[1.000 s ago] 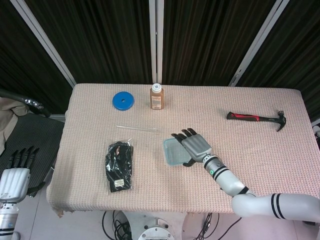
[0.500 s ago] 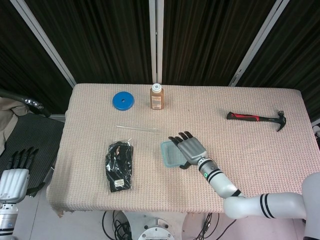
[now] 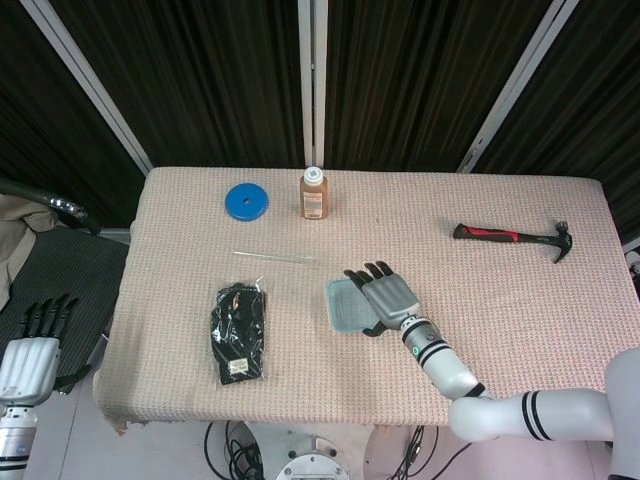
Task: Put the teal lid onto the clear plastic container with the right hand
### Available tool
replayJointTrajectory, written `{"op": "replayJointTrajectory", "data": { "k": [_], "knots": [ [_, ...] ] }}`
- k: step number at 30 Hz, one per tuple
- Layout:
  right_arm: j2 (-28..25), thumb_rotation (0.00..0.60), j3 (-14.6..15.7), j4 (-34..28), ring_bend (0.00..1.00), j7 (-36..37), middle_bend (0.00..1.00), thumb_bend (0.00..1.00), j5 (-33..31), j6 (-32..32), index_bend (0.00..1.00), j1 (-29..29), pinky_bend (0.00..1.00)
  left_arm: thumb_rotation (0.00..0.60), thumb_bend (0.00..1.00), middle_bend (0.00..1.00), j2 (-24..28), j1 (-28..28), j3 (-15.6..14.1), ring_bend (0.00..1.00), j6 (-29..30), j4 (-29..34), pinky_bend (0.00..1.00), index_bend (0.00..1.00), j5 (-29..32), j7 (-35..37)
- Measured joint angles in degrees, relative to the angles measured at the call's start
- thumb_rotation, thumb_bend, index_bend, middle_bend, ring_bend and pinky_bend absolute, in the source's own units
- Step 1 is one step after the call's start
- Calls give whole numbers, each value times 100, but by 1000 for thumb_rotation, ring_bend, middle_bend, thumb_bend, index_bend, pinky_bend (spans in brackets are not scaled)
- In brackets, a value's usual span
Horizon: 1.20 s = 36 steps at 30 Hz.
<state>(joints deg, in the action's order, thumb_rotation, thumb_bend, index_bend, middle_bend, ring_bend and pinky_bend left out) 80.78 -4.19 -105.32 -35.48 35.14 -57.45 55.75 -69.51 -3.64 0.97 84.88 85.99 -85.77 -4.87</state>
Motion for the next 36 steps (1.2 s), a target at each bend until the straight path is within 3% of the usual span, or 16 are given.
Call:
{"op": "replayJointTrajectory", "data": {
  "k": [14,17,21,26,36],
  "knots": [
    [193,600,17,167,0,-75,318,166,-89,7,0,29,0,600,0,33,-67,15,-22,0,-16,-149,2,69,4,143],
    [227,600,22,190,0,-76,276,156,-80,3,0,24,0,600,0,33,-75,17,-23,0,-15,-164,2,69,3,161],
    [234,600,21,197,0,-6,162,50,53,-1,0,-17,0,600,0,33,-80,20,-23,0,-5,-171,2,69,-2,166],
    [214,600,24,199,0,141,57,2,232,30,0,-88,0,600,0,32,-86,25,-20,0,10,-165,2,68,-6,163],
    [89,600,77,155,0,380,14,0,764,37,0,-278,0,600,0,33,-65,34,-23,0,23,-123,2,69,-8,140]
  ]
}}
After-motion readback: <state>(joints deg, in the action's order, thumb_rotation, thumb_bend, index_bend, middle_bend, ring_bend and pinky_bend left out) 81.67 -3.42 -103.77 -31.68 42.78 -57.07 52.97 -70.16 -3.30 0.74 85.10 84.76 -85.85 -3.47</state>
